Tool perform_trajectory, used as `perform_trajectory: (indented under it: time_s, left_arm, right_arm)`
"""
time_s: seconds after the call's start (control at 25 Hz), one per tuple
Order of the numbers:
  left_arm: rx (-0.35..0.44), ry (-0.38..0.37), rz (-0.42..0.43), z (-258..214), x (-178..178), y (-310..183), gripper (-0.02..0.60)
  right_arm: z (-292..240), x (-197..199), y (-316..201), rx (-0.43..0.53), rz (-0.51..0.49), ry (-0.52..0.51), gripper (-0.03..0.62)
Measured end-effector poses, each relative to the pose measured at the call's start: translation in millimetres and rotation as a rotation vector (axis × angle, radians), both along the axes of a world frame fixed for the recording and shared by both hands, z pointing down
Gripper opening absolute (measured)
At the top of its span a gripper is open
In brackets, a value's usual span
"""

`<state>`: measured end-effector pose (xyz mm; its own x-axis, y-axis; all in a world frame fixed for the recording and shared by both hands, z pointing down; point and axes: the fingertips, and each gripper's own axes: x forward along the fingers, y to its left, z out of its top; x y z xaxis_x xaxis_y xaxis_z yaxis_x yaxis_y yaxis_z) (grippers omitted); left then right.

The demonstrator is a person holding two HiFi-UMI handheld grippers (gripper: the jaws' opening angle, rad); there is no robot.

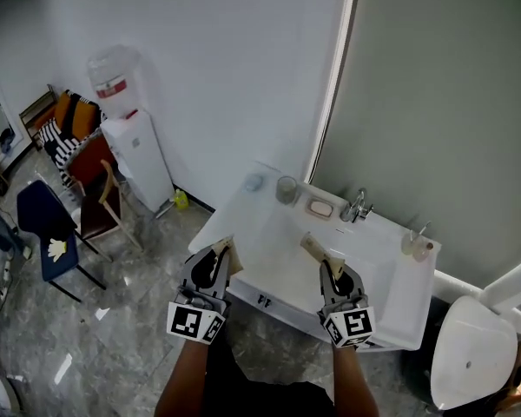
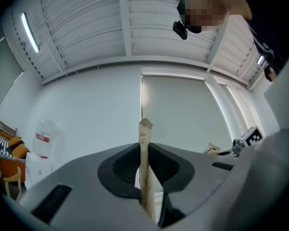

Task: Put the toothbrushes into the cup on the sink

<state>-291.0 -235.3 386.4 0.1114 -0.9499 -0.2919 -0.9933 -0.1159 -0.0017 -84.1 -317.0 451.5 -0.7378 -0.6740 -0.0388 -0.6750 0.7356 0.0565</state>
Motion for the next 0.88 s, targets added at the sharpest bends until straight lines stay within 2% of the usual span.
perform_trajectory:
  time_s: [0.28, 0.44, 0.64, 0.88]
  left_arm:
    - [-0.007, -0.023, 0.134, -7.6, -115.3, -112.4, 0.071]
    - [-0.012, -0.023, 0.214, -14.8, -159.1, -169.7, 0.071]
    - [0.001, -0.034, 0.292, -23.8, -168.6, -223.8, 0.071]
    - [-0.013, -0.03, 0.355, -4.8, -150.0, -278.8, 0.071]
  right_arm:
    - [-5.3, -108.5, -90.2, -0.017, 0.133, 0.01, 0.049]
    - [-8.1, -157.4, -131.8, -0.045, 0.19, 0.0, 0.049]
    - [-13.7, -176.2, -168.4, -0.064, 0.256, -0.007, 0.049]
    - [-4.5, -165.5, -211.8, -0.084, 0.301, 0.011, 0.049]
